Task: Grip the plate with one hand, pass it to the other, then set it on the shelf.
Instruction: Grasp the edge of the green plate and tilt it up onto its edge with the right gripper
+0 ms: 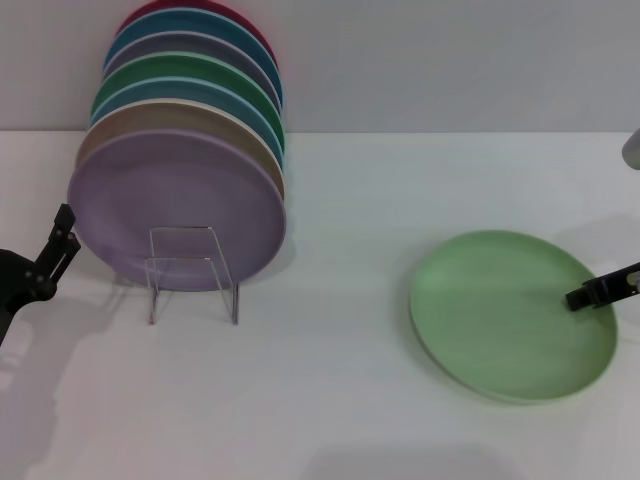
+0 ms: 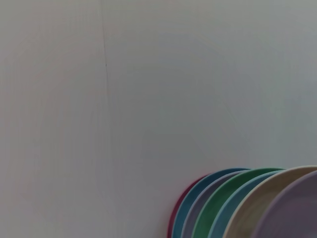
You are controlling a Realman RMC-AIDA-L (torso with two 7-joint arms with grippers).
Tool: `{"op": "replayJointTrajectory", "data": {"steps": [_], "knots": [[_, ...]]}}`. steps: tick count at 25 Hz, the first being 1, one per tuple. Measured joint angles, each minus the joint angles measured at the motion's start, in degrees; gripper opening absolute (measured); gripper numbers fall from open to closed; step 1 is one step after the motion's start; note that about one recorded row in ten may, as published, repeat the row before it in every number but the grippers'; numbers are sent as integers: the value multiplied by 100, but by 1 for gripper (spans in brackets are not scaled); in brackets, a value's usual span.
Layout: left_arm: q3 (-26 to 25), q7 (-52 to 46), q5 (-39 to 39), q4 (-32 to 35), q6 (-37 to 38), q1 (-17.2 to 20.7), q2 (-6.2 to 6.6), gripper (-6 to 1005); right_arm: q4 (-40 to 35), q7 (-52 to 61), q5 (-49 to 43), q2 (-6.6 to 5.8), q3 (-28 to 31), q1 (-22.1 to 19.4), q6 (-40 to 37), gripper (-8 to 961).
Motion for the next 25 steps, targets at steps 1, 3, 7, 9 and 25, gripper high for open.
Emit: {"op": "replayJointTrajectory", "data": {"steps": [1,3,7,9,25], "knots": [[0,0,0,-5,0,0,0,773,7,-2,-16,-1,0,2,4,401],[0,0,0,-19,0,-1,0,771,38,-46,-21,-2,0,-1,30,346],[0,0,0,-23,0,-23,0,769,47,-109,-5,9,0,-19,27,267],[0,0,0,-12,-1,-35,0,767,48,-141,2,25,2,-39,-10,242],[0,0,0,-89,46,-10,0,757,413,-385,549,58,71,-327,-2,43]]}}
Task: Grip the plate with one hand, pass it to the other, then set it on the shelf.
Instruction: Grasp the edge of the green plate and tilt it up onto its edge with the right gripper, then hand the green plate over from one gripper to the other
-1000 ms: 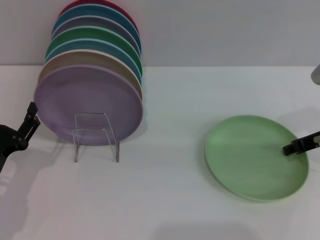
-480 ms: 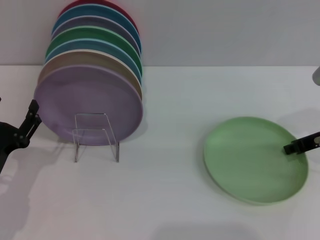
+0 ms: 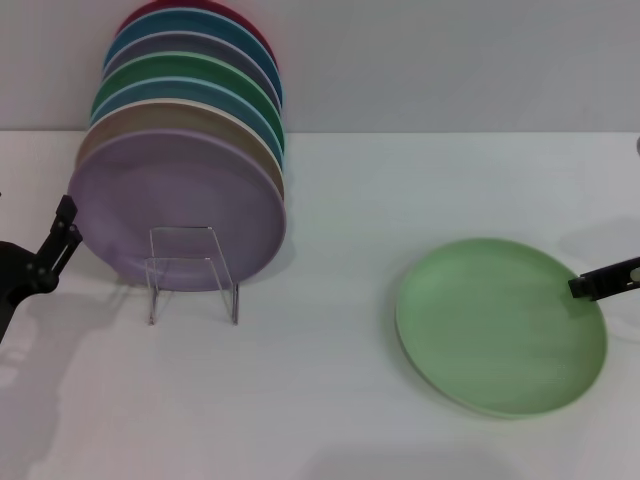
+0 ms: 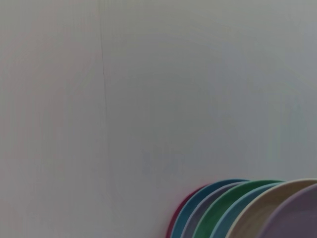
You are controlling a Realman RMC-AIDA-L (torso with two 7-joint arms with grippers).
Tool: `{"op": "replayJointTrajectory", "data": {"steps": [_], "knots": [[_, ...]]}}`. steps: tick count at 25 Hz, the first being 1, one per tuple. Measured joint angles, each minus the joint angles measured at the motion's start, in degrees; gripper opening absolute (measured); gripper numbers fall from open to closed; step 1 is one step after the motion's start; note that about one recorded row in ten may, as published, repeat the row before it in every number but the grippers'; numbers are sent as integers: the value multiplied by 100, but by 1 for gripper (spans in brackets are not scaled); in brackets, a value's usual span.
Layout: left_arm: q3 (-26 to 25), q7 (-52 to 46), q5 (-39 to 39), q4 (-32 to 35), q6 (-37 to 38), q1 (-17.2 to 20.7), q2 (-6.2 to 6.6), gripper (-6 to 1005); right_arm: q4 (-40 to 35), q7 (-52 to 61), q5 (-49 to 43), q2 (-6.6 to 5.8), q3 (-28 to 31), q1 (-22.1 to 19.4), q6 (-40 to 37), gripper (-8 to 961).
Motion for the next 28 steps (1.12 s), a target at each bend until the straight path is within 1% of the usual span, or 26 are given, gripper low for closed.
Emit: {"op": "replayJointTrajectory", "data": {"steps": [1,4,7,8,14,20,23,24,25,27,28], "knots": [[0,0,0,-12,2,4,-1,756,6,-5,13,0,0,-12,0,21],[1,-4,0,-19,8,1,0,754,61,-44,60,3,0,-69,-3,21],[7,-72,0,-42,34,-2,0,752,231,-133,218,33,55,-165,-9,21],[23,-313,0,-89,117,4,0,752,322,-221,381,39,113,-225,-12,21],[60,-859,37,-110,474,-22,17,748,690,-821,1604,44,404,-574,-16,20],[472,-937,64,-304,1011,-15,51,744,647,-1365,2196,56,583,-663,-46,20],[694,-1058,76,-527,995,9,94,742,654,-1823,2626,62,596,-785,-92,20],[694,-1058,76,-527,995,9,94,741,660,-2032,2806,63,616,-829,-103,20],[840,-1384,167,-669,950,-12,140,740,663,-2229,2995,63,639,-873,-113,20],[917,-1648,278,-734,893,-69,187,739,659,-2647,3415,63,676,-968,-133,20],[957,-1730,319,-802,813,-95,214,738,632,-3074,3805,63,691,-1076,-151,20]]}}
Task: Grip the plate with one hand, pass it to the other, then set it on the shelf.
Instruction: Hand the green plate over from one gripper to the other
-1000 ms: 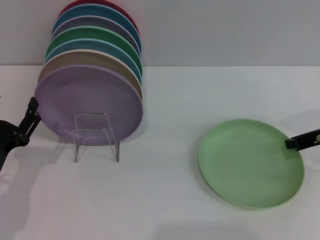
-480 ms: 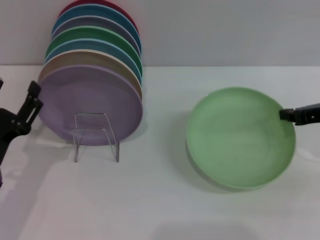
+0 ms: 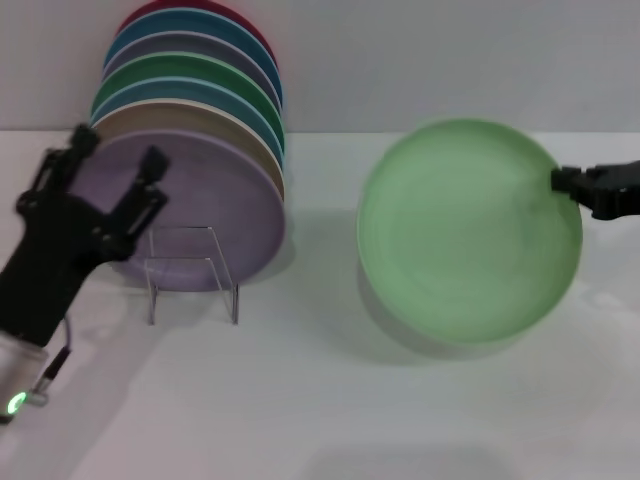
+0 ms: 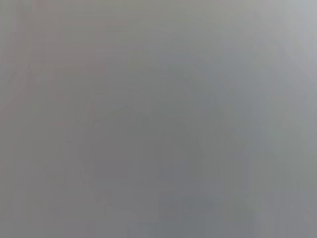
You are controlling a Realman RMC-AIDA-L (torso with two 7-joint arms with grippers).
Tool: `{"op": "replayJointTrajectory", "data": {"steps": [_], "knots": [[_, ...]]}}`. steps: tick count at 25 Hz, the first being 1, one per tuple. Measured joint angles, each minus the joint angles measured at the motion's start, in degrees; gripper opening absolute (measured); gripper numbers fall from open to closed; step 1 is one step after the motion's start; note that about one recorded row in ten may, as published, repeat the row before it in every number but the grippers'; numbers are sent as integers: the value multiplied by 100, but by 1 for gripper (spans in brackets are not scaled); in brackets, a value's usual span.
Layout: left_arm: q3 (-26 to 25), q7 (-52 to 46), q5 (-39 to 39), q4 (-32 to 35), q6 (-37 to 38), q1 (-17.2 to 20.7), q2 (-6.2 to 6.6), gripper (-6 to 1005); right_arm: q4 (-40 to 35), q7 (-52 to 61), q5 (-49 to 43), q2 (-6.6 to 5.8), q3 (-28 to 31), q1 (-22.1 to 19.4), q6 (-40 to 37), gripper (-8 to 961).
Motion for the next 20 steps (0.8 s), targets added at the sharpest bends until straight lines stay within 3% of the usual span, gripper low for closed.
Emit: {"op": "replayJointTrajectory", "data": {"steps": [3,5,8,9,10,11,12,13,14,17,20], "knots": [[99,-38,32,-594,-632,75,59,736,-20,-282,237,-1,10,-91,-15,19],[159,323,35,-1371,-1333,315,108,735,-33,-339,275,-2,30,-119,-45,19],[427,810,36,-2820,-2589,632,409,733,-57,-368,287,-2,46,-132,-115,19],[427,810,36,-2820,-2589,632,409,732,-72,-386,289,-2,46,-133,-138,19],[635,786,42,-3638,-3401,665,736,732,-82,-402,291,-2,46,-135,-151,19],[724,698,31,-4024,-3786,640,923,731,-91,-420,292,-2,47,-138,-164,19],[870,400,36,-4598,-4472,546,1250,730,-94,-453,293,-2,46,-140,-163,19],[912,276,36,-4804,-4705,506,1372,730,-97,-489,293,-1,47,-143,-164,19],[1007,2,35,-5137,-5110,399,1614,729,-99,-526,294,1,47,-143,-162,19],[1187,-578,36,-5597,-5694,161,2023,786,-93,-562,298,5,47,-126,-138,19],[1277,-1101,34,-5693,-5952,-49,2220,824,-7,-563,335,4,14,-87,-104,20]]}}
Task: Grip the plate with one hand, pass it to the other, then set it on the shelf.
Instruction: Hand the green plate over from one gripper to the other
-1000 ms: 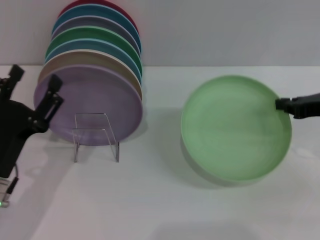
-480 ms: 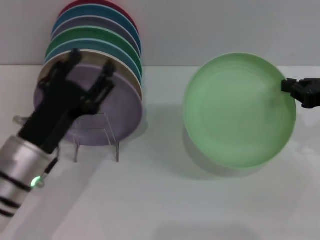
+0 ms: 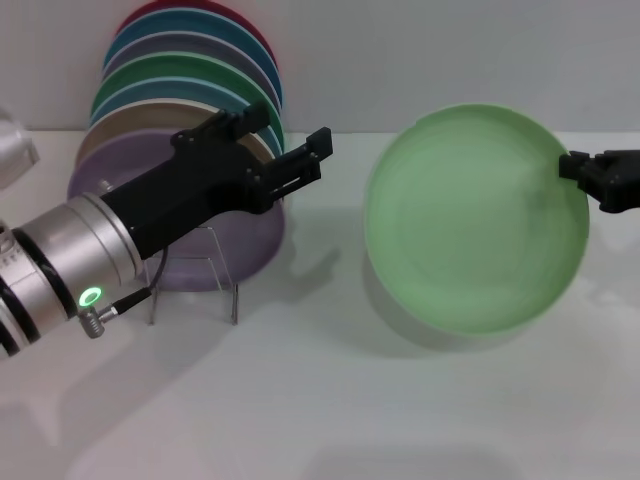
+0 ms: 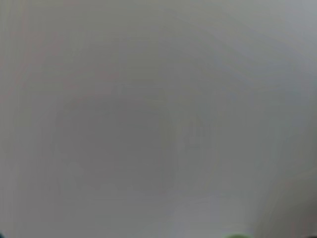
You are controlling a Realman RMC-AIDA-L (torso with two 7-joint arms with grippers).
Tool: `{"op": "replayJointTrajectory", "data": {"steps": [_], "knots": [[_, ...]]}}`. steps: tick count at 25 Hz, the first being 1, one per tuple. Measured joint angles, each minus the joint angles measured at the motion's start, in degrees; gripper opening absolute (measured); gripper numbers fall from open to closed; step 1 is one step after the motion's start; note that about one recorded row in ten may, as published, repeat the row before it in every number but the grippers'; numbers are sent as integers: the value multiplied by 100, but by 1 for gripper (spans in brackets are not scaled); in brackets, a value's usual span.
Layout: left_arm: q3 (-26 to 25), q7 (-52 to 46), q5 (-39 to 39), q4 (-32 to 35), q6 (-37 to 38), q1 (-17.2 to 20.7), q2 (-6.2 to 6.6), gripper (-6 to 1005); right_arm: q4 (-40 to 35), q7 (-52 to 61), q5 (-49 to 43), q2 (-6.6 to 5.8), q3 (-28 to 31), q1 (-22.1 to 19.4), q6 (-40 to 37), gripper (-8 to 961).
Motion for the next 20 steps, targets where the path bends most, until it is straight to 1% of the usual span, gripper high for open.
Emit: {"op": "replayJointTrajectory", "data": {"steps": [3,7,13,16,20], "knots": [[32,-295,-1,59,-232,-147,29,823,94,-1,22,-1,-26,8,33,20],[76,-330,-2,13,-686,-294,-3,821,253,-1,97,3,-39,27,224,21],[120,-176,-2,-437,-1863,-548,-20,819,351,53,116,-3,-41,81,441,22],[75,79,-3,-698,-2215,-532,-45,821,352,57,117,-3,-42,85,448,22],[-2,182,-3,-858,-2366,-494,-63,822,322,48,118,-6,-41,86,451,23]]}}
